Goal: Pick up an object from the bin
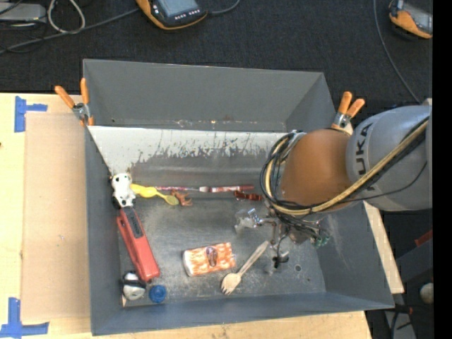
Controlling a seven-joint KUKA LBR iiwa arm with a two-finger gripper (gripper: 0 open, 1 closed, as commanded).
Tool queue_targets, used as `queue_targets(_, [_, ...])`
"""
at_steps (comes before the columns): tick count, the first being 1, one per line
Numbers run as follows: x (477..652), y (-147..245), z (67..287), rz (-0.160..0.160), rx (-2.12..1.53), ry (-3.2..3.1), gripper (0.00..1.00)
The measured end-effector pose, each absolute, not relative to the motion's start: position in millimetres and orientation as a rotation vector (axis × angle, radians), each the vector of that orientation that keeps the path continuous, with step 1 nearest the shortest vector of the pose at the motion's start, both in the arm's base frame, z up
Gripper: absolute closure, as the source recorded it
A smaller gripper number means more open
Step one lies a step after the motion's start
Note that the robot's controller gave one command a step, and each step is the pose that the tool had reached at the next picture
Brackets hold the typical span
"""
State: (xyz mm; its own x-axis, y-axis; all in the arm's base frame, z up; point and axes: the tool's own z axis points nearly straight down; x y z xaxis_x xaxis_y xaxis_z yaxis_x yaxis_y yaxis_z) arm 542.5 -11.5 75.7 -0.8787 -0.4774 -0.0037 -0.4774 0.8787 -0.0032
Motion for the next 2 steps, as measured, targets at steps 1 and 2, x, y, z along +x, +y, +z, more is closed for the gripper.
queue_targets(1, [540.3,6,70,0.002,-0.882,3.012,0.00])
queue_targets(2, [509.4,6,100,0.003,-1.032,2.969,0.00])
